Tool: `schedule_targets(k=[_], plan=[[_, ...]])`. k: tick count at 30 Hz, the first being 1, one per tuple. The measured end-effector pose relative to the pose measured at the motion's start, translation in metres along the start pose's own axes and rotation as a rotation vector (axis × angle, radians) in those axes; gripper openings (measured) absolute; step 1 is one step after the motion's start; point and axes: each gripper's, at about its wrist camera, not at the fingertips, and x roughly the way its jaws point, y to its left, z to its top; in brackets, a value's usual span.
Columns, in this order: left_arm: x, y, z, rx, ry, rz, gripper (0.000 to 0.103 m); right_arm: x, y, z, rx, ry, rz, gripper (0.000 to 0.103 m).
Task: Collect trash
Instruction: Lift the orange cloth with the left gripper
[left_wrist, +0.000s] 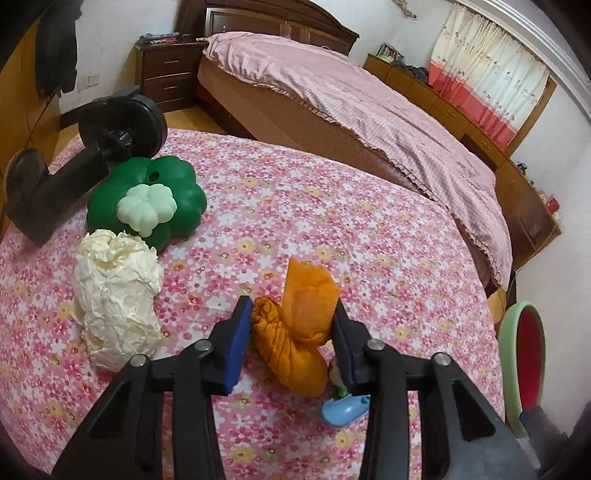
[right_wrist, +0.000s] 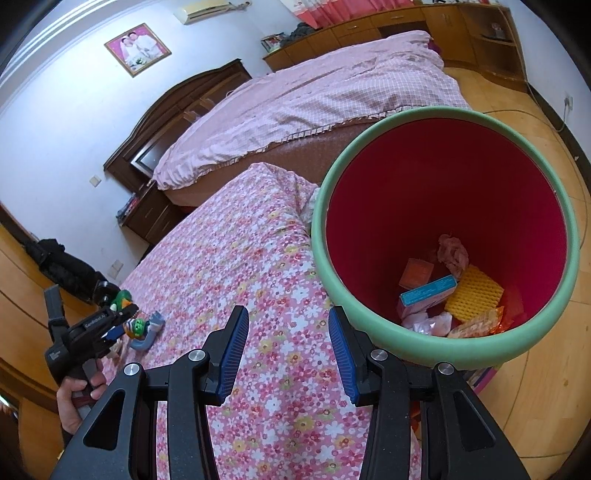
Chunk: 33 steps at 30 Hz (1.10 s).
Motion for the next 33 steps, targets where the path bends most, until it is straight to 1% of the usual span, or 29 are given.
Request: schedule_targets(k=[3, 9, 16, 23, 31, 33], plan=[[-0.009, 0.000, -0.002, -0.007, -0.011, -0.023, 0.039, 0.000, 0.000, -0.002, 0.004, 0.003, 0.006, 0.046], [-0.044, -0.002, -0.009, -0.002, -0.064, -0.057, 0.039, -0.003, 0.007, -0.005, -0.011, 0.004, 0.023, 0.046], [-0.077, 0.004, -0.019, -0.008, -0.099, -0.081, 0.039, -0.006, 0.021, -0.010, -0.037, 0.008, 0.047, 0.046], [-0.098, 0.021, -0.027, -0.025, -0.113, -0.059, 0.039, -0.007, 0.042, -0.016, -0.083, 0.015, 0.064, 0.046], [-0.117, 0.049, -0.037, -0.033, -0.149, 0.023, 0.039, 0.003, 0.078, -0.023, -0.177, 0.047, 0.077, 0.046], [-0.122, 0.058, -0.041, -0.036, -0.156, 0.050, 0.039, 0.009, 0.090, -0.025, -0.213, 0.060, 0.076, 0.048]])
